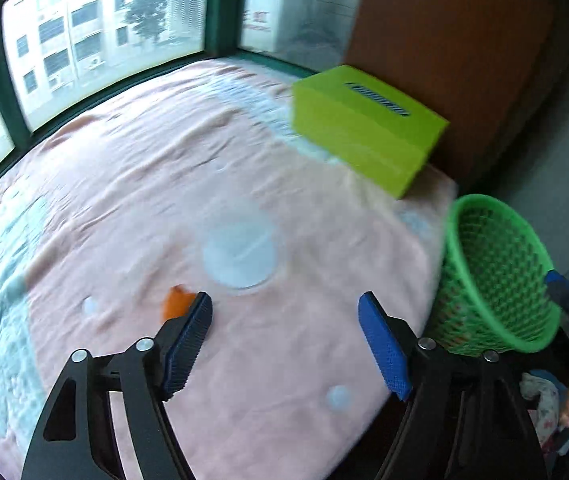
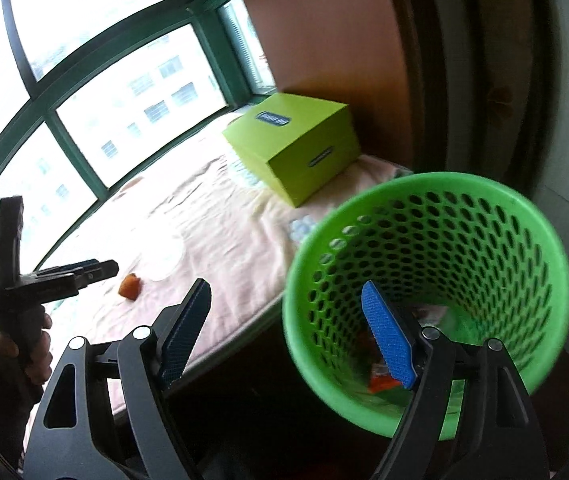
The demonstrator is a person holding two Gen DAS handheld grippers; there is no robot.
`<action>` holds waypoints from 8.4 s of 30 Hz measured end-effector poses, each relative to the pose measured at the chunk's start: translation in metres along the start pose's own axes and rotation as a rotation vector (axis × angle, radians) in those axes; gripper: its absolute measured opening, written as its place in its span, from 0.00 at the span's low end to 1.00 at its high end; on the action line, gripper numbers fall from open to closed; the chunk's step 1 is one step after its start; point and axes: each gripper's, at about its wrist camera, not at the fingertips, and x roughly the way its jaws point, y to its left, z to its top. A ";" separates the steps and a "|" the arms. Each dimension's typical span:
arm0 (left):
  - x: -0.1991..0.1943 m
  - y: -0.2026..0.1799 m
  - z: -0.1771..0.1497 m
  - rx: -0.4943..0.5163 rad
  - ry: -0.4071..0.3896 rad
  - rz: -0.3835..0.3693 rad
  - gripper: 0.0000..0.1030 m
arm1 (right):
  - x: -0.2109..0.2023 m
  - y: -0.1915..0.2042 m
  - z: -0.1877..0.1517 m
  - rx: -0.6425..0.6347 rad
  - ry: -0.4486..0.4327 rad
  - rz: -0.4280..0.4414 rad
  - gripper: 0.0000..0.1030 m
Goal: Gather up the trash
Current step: 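Move both grippers back over the table toward the orange piece, then grasp the orange piece with the left gripper while the right grasps the clear rectangular tray, then carry the orange piece and clear tray into the wastebasket and release them, then move both grippers back over the table toward the remaining clear lid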
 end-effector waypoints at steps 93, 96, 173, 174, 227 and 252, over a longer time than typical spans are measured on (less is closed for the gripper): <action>-0.032 0.080 -0.056 -0.184 -0.026 -0.006 0.15 | 0.179 0.180 0.047 -0.421 0.193 0.172 0.59; -0.033 0.070 -0.054 -0.169 -0.030 -0.016 0.15 | 0.161 0.169 0.048 -0.402 0.176 0.162 0.59; 0.029 -0.259 0.014 0.382 0.070 -0.299 0.16 | -0.048 -0.134 0.016 0.072 -0.020 -0.296 0.68; 0.031 -0.262 0.013 0.384 0.074 -0.302 0.16 | -0.049 -0.135 0.016 0.077 -0.020 -0.294 0.68; 0.024 -0.001 0.028 0.009 -0.018 0.144 0.84 | 0.005 -0.029 0.019 -0.047 0.042 -0.100 0.85; 0.058 0.155 0.037 -0.176 0.067 0.345 0.84 | 0.083 0.055 0.033 -0.152 0.138 0.005 0.85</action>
